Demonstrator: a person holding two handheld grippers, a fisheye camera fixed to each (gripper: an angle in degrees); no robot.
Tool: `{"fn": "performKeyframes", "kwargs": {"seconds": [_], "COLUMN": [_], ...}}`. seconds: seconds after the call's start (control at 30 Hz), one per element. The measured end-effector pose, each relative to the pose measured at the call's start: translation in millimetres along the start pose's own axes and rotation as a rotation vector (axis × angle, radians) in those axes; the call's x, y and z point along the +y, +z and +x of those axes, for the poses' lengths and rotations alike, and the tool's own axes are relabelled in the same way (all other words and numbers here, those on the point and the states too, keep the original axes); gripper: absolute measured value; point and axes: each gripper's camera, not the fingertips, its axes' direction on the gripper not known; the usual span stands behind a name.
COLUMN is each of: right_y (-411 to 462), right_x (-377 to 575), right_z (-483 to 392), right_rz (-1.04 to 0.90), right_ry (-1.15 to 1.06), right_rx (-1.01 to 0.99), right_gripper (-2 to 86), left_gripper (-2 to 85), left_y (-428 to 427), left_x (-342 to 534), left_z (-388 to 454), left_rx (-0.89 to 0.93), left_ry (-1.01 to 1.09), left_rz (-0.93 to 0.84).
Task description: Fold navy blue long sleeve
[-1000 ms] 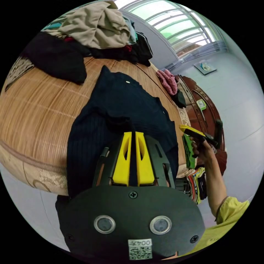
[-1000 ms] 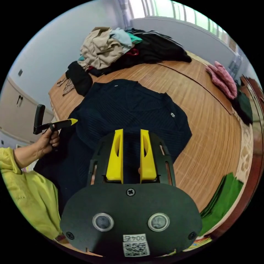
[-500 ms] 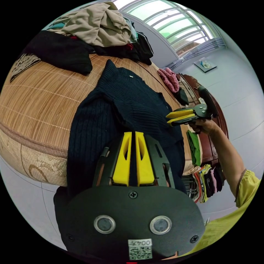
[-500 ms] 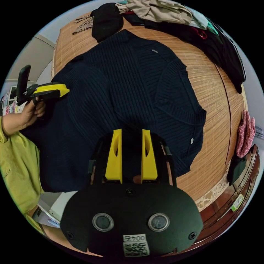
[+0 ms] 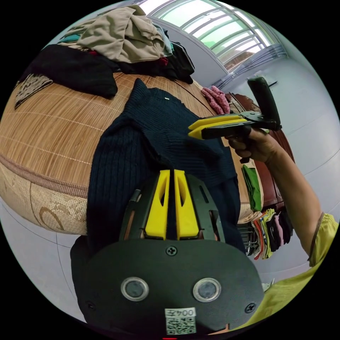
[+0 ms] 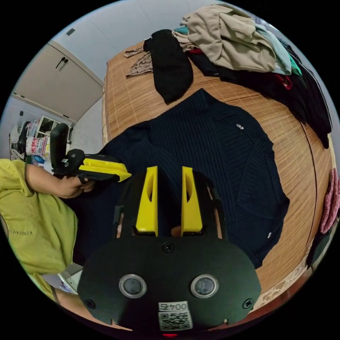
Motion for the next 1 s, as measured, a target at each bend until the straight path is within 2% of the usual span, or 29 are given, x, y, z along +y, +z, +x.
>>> {"fn": "performKeyframes", "kwargs": {"seconds": [0.13, 0.3, 0.43, 0.77, 0.87, 1.0], "right_y": [14.4, 11.0, -9.8, -135.8, -158.5, -131.6], "right_x": [-6.6, 5.5, 32.6, 123.6, 135.4, 136.9], "right_z": [-5.6, -11.7, -12.6, -11.2, -3.7, 12.3], "right_rz": [-0.074, -0.06, 0.071, 0.425, 0.474, 0.415], "right_ry": [0.006, 0.012, 0.081, 0.282, 0.316, 0.383], "right_rx": [0.099, 0.084, 0.096, 0.261, 0.279, 0.329], "right_gripper": [10.2, 4.5, 3.7, 3.6, 3.8, 4.3], "left_gripper": [2.4, 2.3, 2.2, 1.8, 1.4, 0.7], "left_y": [-1.7, -4.4, -9.6, -69.2, -73.8, -36.3], "left_x": [-2.1, -9.9, -20.9, -120.4, -158.8, -193.4], "left_z": [2.6, 7.2, 16.9, 108.8, 111.3, 76.2], "left_rx": [0.006, 0.009, -0.004, -0.007, 0.051, 0.005], "left_ry": [-0.006, 0.002, 0.043, 0.399, 0.366, 0.229], "left_rz": [0.001, -0.002, 0.003, 0.188, 0.199, 0.114]}}
